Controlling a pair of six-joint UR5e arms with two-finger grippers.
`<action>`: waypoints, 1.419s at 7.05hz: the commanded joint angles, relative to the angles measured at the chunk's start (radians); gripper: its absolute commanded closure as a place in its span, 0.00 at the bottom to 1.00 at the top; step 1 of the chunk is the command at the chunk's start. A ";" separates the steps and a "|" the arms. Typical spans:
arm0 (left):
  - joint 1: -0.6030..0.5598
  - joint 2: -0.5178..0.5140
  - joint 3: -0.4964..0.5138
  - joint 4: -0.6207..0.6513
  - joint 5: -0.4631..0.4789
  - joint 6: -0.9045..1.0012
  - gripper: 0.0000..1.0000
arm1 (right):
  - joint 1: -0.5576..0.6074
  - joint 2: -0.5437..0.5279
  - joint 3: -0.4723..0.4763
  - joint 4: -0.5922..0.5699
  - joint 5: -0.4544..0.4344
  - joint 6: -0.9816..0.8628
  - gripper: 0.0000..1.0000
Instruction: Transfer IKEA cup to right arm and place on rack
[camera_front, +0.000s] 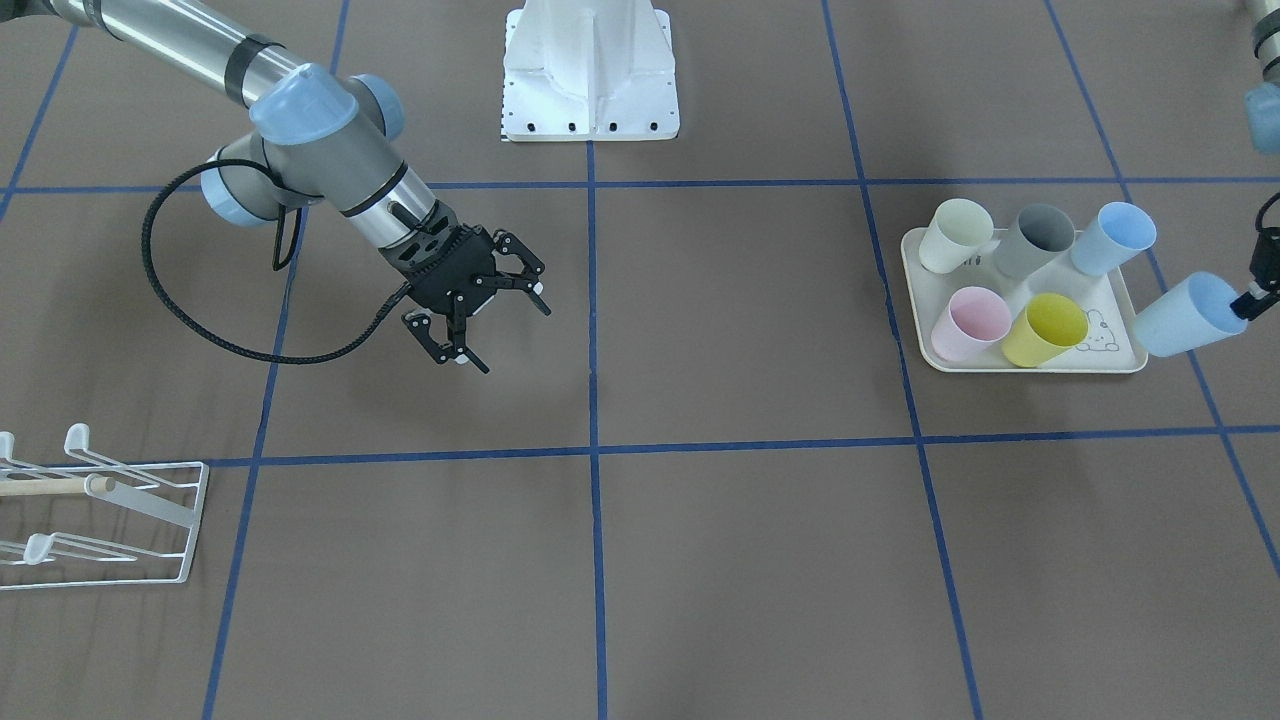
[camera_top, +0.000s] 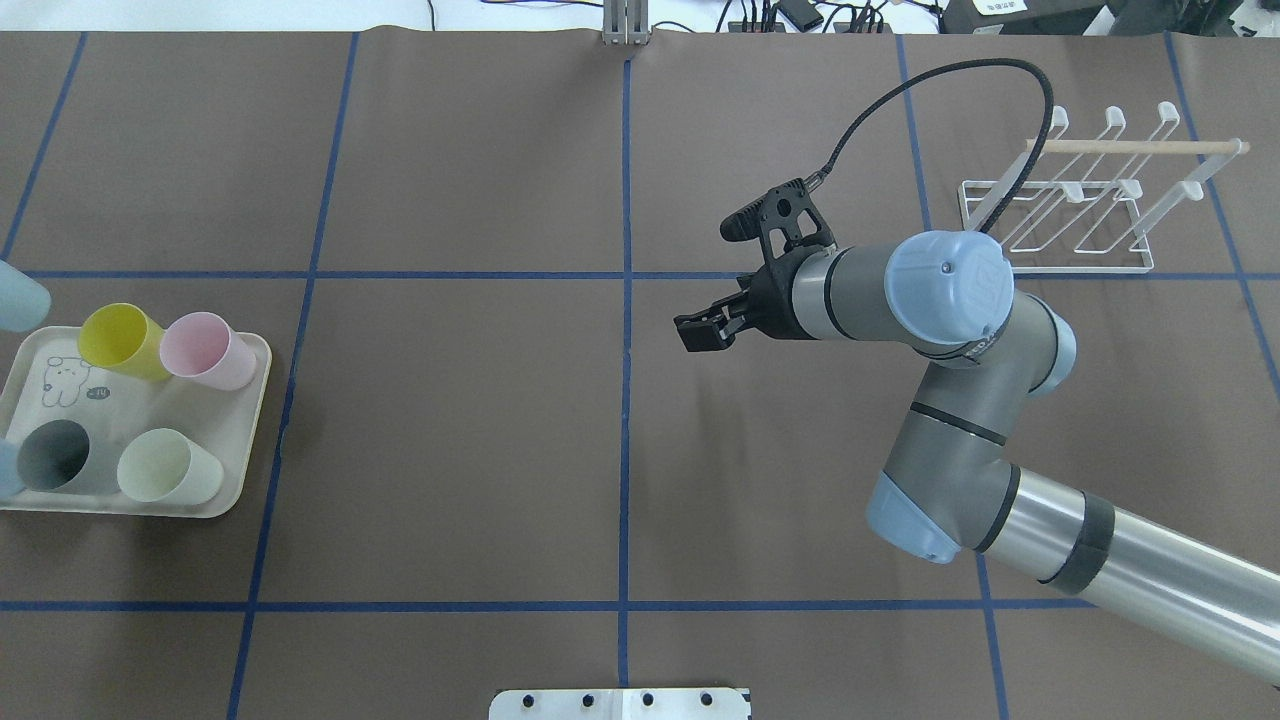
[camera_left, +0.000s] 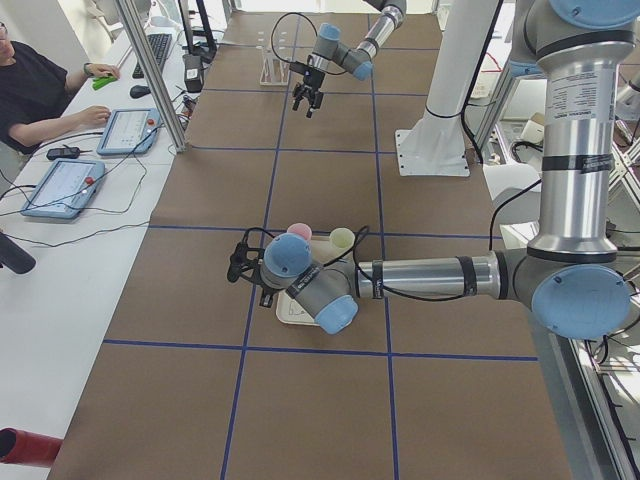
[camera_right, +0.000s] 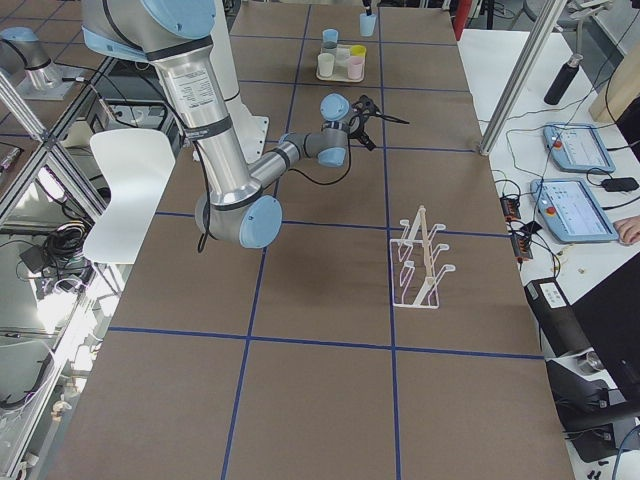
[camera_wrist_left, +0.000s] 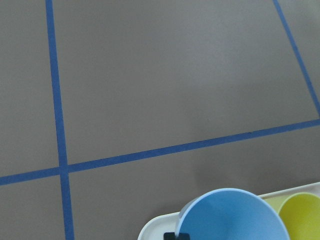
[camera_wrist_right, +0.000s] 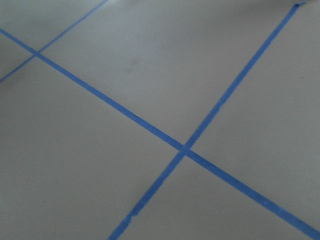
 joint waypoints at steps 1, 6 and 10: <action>-0.080 -0.080 -0.007 0.098 -0.246 -0.114 1.00 | -0.011 0.046 -0.134 0.212 -0.001 -0.082 0.01; 0.025 -0.138 -0.289 0.046 -0.262 -0.600 1.00 | -0.026 0.064 -0.146 0.373 0.005 -0.150 0.02; 0.363 -0.294 -0.287 -0.144 0.070 -1.101 1.00 | -0.043 0.047 -0.154 0.473 -0.013 -0.150 0.05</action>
